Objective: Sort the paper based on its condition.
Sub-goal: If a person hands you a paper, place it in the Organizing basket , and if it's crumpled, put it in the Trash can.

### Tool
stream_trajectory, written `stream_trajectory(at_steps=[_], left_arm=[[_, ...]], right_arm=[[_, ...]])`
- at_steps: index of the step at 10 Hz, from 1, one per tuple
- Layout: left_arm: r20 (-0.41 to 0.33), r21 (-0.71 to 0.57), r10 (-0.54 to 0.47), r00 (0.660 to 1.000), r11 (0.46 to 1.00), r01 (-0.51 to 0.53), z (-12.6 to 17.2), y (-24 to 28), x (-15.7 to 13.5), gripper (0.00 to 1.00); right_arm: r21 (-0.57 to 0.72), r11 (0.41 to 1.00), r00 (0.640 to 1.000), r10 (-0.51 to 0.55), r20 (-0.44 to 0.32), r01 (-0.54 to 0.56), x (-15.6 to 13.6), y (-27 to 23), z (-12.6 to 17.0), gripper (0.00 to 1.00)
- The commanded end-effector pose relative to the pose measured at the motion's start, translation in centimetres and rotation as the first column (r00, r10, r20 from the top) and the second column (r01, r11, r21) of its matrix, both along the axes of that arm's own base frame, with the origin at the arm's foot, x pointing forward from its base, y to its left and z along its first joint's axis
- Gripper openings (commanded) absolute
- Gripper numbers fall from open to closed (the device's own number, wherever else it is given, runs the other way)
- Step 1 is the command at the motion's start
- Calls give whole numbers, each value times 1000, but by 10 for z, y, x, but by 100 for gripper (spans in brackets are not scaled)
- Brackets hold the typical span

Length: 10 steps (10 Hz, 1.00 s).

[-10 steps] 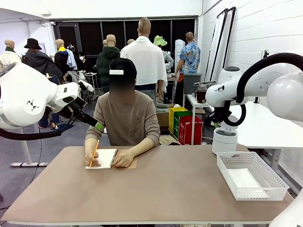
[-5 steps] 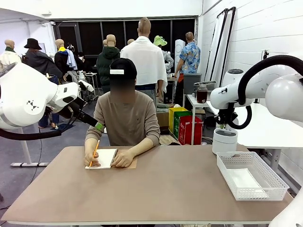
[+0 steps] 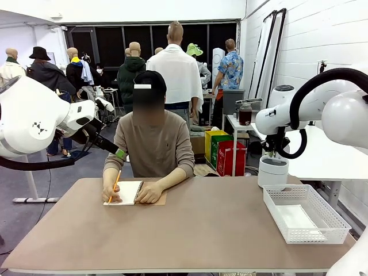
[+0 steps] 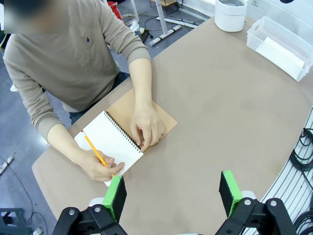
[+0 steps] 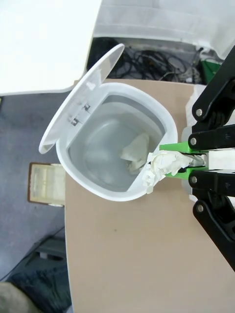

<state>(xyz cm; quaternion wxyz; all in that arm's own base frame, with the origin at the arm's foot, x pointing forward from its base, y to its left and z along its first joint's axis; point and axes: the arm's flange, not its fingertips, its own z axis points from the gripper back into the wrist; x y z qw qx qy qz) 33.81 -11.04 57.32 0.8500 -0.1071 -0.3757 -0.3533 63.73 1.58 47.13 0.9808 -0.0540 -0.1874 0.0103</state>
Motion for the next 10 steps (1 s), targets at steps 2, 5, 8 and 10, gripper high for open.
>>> stream_trajectory(at_steps=[2,5,8,10], left_arm=[[-5,-5,-3,1000,1000,3,0,1,0,100],[-5,-5,-3,1000,1000,3,0,1,0,100],[-5,-5,-3,1000,1000,3,0,1,0,100],[-5,-5,-3,1000,1000,3,0,1,0,100]], right_arm=[[-9,997,997,-76,30,76,16,2,-5,11],[7,993,992,-114,60,114,27,-6,-18,11],[7,988,983,-157,97,157,36,-11,-26,11],[12,987,983,-159,97,158,39,-12,-27,11]])
